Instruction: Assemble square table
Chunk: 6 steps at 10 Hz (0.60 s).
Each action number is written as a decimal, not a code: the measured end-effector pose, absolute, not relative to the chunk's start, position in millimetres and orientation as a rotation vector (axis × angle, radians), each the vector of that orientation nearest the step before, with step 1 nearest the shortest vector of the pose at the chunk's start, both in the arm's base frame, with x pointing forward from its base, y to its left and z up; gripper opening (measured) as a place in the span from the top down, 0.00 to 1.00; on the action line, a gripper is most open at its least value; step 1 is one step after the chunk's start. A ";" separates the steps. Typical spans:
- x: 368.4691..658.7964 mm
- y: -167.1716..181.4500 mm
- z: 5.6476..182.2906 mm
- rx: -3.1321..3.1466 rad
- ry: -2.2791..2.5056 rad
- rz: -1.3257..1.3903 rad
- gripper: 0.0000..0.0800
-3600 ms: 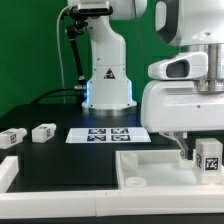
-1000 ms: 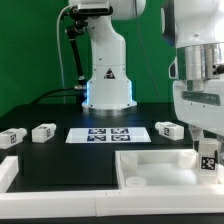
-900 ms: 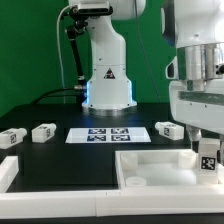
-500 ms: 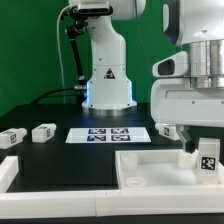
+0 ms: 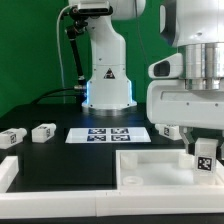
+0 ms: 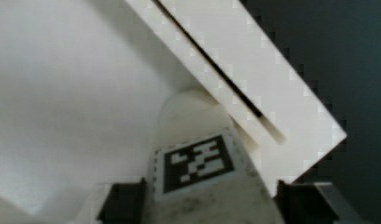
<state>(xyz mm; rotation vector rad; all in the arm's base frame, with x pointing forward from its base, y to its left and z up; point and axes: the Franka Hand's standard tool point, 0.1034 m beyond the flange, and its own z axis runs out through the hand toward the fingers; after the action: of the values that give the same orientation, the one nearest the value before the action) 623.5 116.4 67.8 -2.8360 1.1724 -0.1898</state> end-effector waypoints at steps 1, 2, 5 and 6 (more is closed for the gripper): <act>623.2 114.3 67.8 -2.828 1.201 -0.189 0.56; 622.4 110.5 67.7 -2.808 1.262 -0.183 0.56; 621.8 107.8 67.6 -2.815 1.260 -0.183 0.56; 621.8 107.8 67.6 -2.816 1.258 -0.183 0.56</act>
Offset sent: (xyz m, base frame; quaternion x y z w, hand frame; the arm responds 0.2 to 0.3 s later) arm 0.0000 0.0000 0.0000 0.0000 0.0000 0.0000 1.0000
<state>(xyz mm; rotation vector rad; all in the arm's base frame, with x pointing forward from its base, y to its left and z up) 621.8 107.8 67.6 -2.8163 1.2578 -0.1830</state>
